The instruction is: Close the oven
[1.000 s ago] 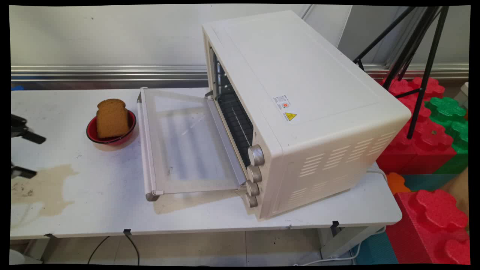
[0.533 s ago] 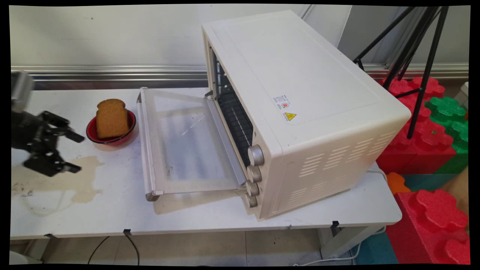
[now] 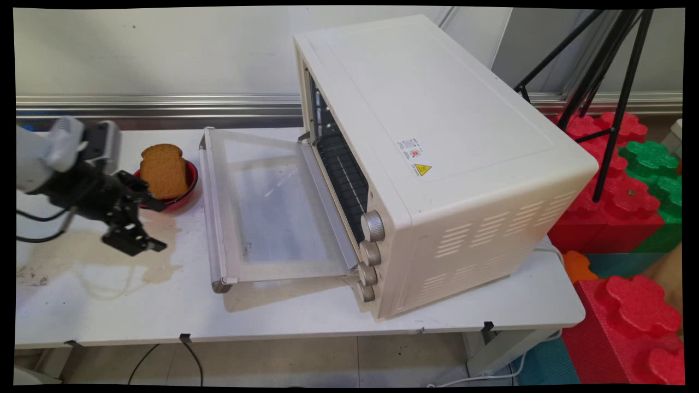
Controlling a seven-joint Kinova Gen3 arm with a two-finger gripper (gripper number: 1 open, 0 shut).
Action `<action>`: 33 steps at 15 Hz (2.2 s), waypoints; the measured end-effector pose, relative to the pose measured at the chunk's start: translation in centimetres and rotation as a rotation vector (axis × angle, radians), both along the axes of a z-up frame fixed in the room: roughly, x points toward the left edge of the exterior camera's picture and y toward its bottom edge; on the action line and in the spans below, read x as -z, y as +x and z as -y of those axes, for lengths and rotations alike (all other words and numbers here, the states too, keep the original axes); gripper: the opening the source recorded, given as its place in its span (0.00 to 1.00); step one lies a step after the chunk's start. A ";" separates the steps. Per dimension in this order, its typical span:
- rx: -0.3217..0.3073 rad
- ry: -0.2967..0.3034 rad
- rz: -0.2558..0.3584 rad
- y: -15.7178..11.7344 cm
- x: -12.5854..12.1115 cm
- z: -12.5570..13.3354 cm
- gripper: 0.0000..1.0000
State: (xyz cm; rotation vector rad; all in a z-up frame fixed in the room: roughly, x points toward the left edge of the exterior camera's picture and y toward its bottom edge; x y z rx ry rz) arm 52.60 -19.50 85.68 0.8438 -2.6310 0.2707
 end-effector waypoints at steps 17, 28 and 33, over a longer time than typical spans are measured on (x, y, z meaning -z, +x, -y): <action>0.005 -0.073 -0.004 -3.1 5.8 4.4 0.00; -0.008 -0.134 -0.033 -3.2 5.5 4.3 0.00; -0.022 -0.184 -0.075 -3.1 4.5 4.5 0.00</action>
